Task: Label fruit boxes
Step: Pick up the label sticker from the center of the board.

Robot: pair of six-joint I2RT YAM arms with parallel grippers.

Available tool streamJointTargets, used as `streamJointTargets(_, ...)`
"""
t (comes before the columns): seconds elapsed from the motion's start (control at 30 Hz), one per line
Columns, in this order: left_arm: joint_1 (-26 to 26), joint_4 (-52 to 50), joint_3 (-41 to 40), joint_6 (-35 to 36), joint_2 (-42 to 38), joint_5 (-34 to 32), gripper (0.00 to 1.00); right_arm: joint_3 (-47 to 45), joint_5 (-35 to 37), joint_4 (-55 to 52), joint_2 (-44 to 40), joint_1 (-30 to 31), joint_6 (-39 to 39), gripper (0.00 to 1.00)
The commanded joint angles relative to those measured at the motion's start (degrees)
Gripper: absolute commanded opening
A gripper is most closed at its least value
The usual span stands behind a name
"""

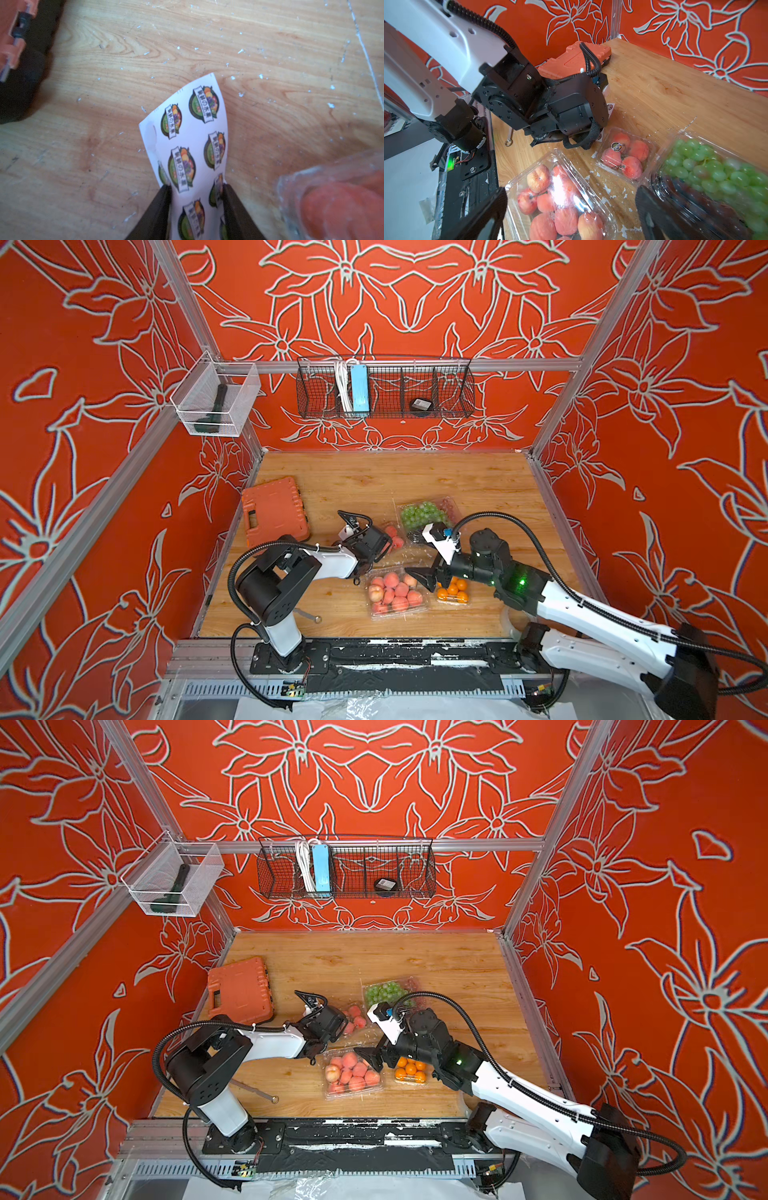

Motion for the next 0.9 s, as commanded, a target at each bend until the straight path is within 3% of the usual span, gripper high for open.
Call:
streamJointTargets(0.0,0.6,-9.5,-5.4,-0.6,3.7,10.9,0.39,-0.8,-1.1,1.5,-0.1,0.5,0.9,0.98)
streamJointTargets(0.23,1.0,-4.0,-8.9,2.2,-7.1,9.5,0.26,-0.5,0.1,2.0,1.8,0.5,0.6,0.98)
streamJointTargets(0.63,3.5,3.6,-17.1,8.2,-27.5,9.4,0.21,0.9,1.5,4.0,6.9,0.5,0.6,0.97)
streamJointTargets(0.77,3.6,6.2,-19.2,10.9,-36.3,10.9,0.20,2.3,3.9,4.2,8.2,0.4,3.1,0.97)
streamJointTargets(0.87,3.6,8.2,-19.9,15.7,-45.5,15.9,0.18,4.3,3.6,3.3,8.3,0.0,5.4,0.98)
